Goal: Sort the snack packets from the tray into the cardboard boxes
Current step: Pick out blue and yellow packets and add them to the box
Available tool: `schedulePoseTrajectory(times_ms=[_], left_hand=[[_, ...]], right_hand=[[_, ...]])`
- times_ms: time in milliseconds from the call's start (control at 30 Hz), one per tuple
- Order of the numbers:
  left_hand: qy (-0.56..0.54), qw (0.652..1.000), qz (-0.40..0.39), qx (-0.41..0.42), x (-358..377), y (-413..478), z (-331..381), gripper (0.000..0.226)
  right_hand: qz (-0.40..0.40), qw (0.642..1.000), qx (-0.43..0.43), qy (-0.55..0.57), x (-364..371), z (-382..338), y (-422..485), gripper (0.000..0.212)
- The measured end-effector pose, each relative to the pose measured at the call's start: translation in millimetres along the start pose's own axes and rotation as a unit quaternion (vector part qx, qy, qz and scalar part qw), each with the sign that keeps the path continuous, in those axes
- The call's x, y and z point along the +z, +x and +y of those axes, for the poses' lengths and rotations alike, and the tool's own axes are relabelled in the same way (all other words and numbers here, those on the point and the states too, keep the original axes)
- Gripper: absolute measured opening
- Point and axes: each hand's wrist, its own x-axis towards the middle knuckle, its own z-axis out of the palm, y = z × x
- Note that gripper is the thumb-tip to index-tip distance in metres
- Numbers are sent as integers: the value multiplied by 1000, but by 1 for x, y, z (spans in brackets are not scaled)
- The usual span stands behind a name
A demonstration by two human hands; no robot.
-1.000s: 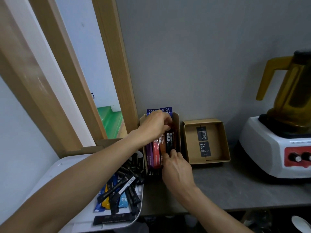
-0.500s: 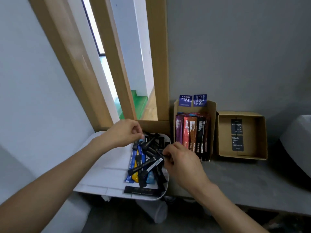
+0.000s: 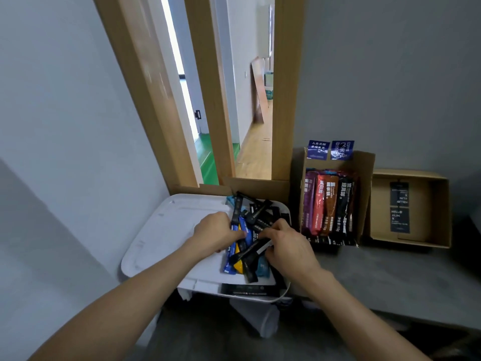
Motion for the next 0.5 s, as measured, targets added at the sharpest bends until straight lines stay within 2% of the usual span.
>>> schedulePoseTrajectory(times_ms=[133, 233, 367, 500], left_hand=[[-119, 989, -79, -37, -8, 9, -7, 27], [-194, 976, -81, -54, -13, 9, -13, 21], [-232, 967, -85, -55, -13, 6, -11, 40], [-216, 969, -102, -57, -15, 4, -6, 59]], right_hand=[[9, 1000, 8, 4, 1, 1, -1, 40], [23, 1000, 10, 16, 0, -2, 3, 40], [51, 999, -1, 10, -1, -12, 8, 31], [50, 999, -5, 6, 4, -19, 8, 23]])
